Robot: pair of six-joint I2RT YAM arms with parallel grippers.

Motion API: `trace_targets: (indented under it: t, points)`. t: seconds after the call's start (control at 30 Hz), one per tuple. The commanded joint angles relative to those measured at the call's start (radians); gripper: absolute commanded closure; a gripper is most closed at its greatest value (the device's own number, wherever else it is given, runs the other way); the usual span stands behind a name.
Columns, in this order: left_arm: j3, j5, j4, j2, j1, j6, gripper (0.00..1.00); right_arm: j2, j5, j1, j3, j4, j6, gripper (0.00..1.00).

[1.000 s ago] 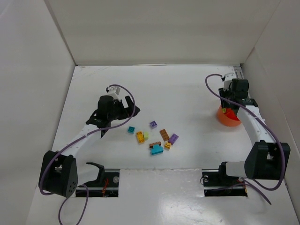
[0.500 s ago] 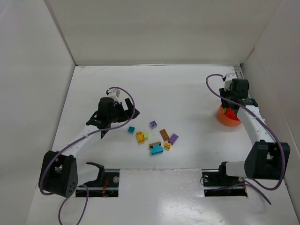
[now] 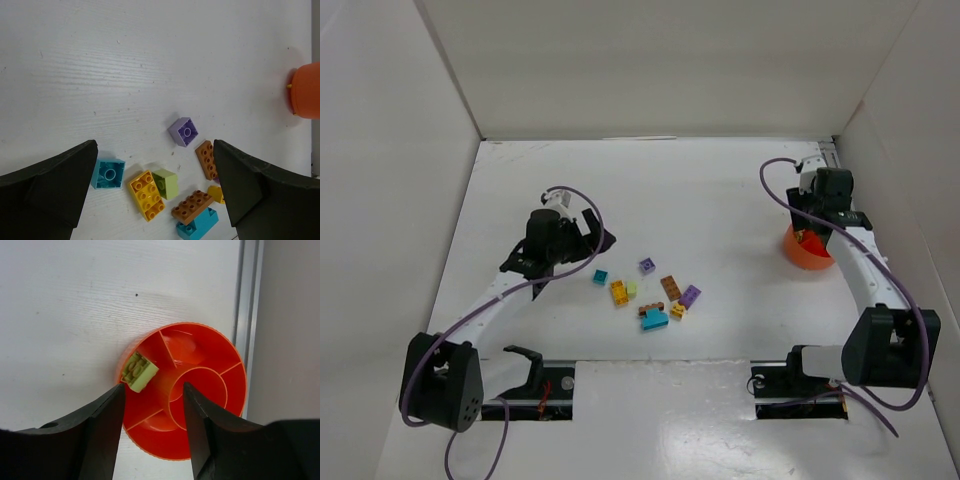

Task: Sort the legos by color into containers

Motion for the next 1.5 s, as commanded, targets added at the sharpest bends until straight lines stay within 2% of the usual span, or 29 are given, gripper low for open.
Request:
trace_targets:
  t: [0.0,0.03,0.07,0.13,0.17,0.2,0.3,0.4,0.43,0.53,0.67,0.83,0.93,1.13,1.33,1.47]
  points:
    - [-0.019,-0.010,-0.007,-0.050,0.002,-0.030,0.00,-0.082,-0.100,-0.007,0.009,0.029,-0.047,0.45]
    - [-0.030,-0.019,-0.007,-0.050,0.002,-0.042,0.00,-0.095,-0.239,-0.007,-0.005,0.042,-0.065,0.44]
    - [-0.041,-0.019,-0.007,-0.064,0.002,-0.052,0.00,-0.104,-0.308,0.035,-0.005,0.071,-0.082,0.44]
    - [-0.041,-0.031,-0.016,-0.092,0.002,-0.076,0.00,-0.104,-0.405,0.111,-0.016,0.093,-0.113,0.43]
    - [-0.053,-0.042,-0.016,-0.102,0.002,-0.076,0.00,-0.104,-0.404,0.163,-0.016,0.093,-0.113,0.43]
    - [-0.062,-0.042,-0.028,-0.125,0.002,-0.090,0.00,-0.104,-0.381,0.285,-0.016,0.102,-0.113,0.43]
    - [-0.084,-0.077,-0.059,-0.164,0.002,-0.119,0.00,-0.052,-0.275,0.501,-0.002,0.102,-0.049,0.43]
    - [-0.105,-0.140,-0.108,-0.219,0.002,-0.179,0.00,0.009,-0.254,0.635,0.012,0.185,0.103,0.44]
    - [-0.116,-0.161,-0.125,-0.252,0.002,-0.197,0.00,0.020,-0.237,0.728,0.003,0.202,0.179,0.44]
    - [-0.116,-0.252,-0.208,-0.309,0.002,-0.259,0.00,0.054,-0.058,0.885,0.018,0.202,0.327,0.43]
    - [-0.140,-0.307,-0.272,-0.441,0.002,-0.291,0.00,0.123,0.071,1.005,0.029,0.265,0.633,0.40]
    - [-0.174,-0.342,-0.283,-0.550,0.002,-0.314,0.00,0.304,0.157,1.090,0.100,0.277,0.815,0.40]
    - [-0.174,-0.342,-0.315,-0.584,0.002,-0.323,0.00,0.405,0.157,1.102,0.133,0.277,0.901,0.42]
    - [-0.208,-0.312,-0.309,-0.622,0.002,-0.314,0.00,0.496,0.176,1.111,0.167,0.288,1.019,0.45]
    - [-0.208,-0.283,-0.289,-0.622,0.002,-0.305,0.00,0.551,0.176,1.111,0.177,0.297,1.048,0.48]
    - [-0.217,-0.264,-0.279,-0.622,0.002,-0.296,0.00,0.571,0.164,1.120,0.177,0.297,1.070,0.59]
